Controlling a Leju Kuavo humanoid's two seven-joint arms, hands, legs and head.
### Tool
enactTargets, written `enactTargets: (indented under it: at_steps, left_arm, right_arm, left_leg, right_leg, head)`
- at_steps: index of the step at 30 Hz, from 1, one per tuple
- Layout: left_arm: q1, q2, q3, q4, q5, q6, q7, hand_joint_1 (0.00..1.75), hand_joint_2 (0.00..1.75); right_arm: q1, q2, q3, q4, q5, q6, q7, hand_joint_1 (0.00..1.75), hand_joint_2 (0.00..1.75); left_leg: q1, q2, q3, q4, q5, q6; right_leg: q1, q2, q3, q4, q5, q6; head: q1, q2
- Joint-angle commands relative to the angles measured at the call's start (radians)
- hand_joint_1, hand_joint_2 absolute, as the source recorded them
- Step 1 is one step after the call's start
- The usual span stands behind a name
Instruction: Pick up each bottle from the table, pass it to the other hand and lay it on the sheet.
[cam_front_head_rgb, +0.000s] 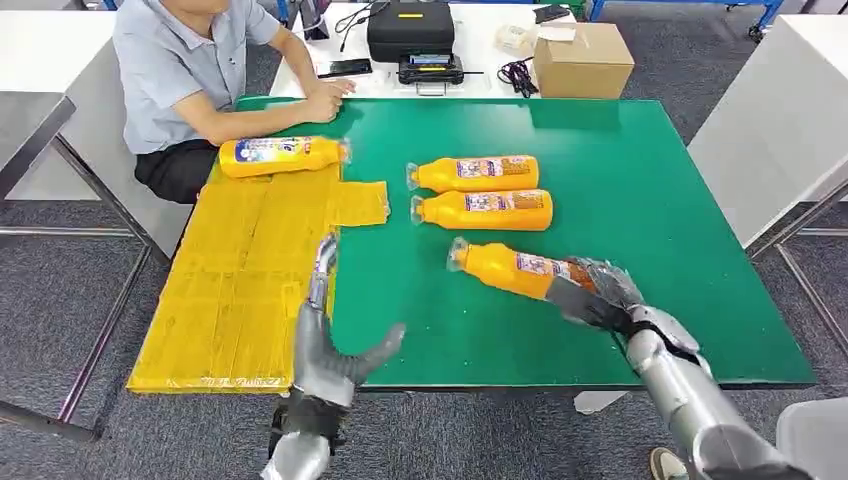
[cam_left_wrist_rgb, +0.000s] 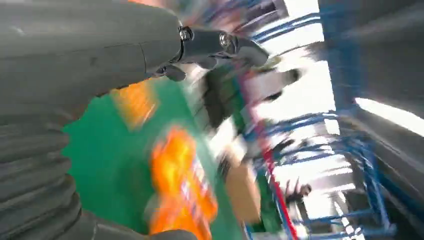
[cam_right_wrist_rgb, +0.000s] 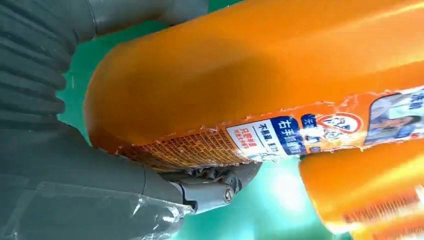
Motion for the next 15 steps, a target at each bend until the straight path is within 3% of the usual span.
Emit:
enactTargets:
  at_steps: [1,8,15]
  left_arm:
    - [-0.016,0.036,-0.075,0.078,0.240,-0.016,-0.050,0.00,1.75]
    - [0.021,0.052,-0.041,0.090,0.486,-0.010,-0.008,0.00,1.75]
    - [-0.025,0.057,-0.110,0.177,0.591,-0.110,0.062,0.00,1.75]
  right_arm:
    - [0.234,0.060,-0.095,-0.372,-0.146,0.037,-0.005,1.75,1.75]
    - [0.309,0.188,-0.076,-0.593,-0.280,0.022,0.007,1.75,1.75]
    - [0.285,0.257,0.039,-0.548,-0.368,0.007,-0.006,1.75,1.75]
  left_leg:
    - [0.001,0.001,0.001,-0.001,-0.001,-0.002]
    - [0.002,0.006,0.000,-0.002,-0.003,-0.004]
    - [0.003,0.005,-0.001,-0.002,-0.002,-0.003]
  right_leg:
    - [0.001,0.000,0.001,-0.001,-0.001,-0.002]
    - [0.002,0.004,-0.001,0.000,-0.001,-0.005]
    - [0.002,0.004,-0.002,-0.001,-0.001,-0.004]
  head:
    - [-0.001,0.000]
    - [-0.001,0.000]
    - [-0.001,0.000]
